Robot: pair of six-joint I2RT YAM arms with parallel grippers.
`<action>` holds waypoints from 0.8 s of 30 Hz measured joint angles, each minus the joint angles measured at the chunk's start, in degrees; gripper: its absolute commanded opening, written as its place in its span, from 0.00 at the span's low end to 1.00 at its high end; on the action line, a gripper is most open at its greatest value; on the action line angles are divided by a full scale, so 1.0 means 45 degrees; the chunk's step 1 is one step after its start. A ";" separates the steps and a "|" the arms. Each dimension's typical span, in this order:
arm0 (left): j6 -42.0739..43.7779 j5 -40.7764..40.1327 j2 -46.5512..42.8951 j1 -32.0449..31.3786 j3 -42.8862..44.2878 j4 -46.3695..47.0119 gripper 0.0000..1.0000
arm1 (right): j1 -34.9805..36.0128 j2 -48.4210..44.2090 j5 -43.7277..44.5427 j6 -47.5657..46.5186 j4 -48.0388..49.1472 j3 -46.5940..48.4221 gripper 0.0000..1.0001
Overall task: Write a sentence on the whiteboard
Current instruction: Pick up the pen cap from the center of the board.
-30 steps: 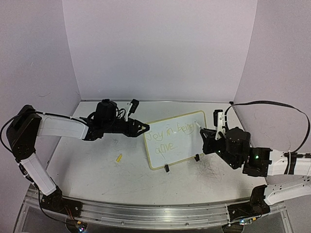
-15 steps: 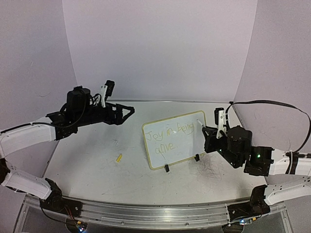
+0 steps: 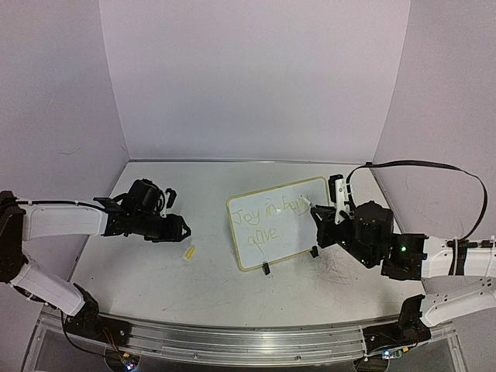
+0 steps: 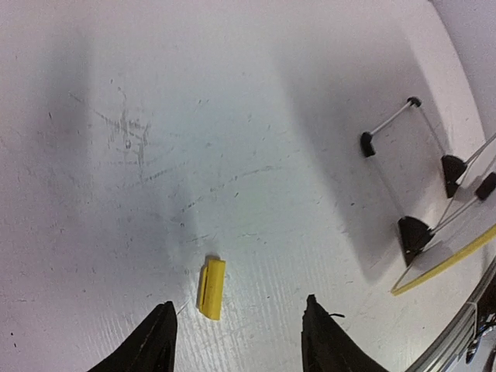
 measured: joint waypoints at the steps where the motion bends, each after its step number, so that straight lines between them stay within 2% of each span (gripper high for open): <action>1: 0.0018 -0.0004 0.0334 -0.0052 0.0037 -0.0022 0.50 | 0.0000 0.0000 -0.0088 -0.0011 0.0027 0.0000 0.00; 7: 0.0224 -0.0134 0.2308 -0.0359 0.0597 -0.0118 0.47 | 0.0000 -0.0016 -0.0520 -0.0047 0.0098 0.0000 0.00; 13: 0.0660 -0.0500 0.3645 -0.0491 0.1361 -0.0136 0.39 | 0.0000 -0.0039 -0.0644 -0.0141 0.0193 0.0000 0.00; 24: 0.0787 -0.1572 0.4125 -0.1180 0.1567 -0.0853 0.35 | 0.0000 -0.0044 -0.0684 -0.0292 0.0397 0.0000 0.00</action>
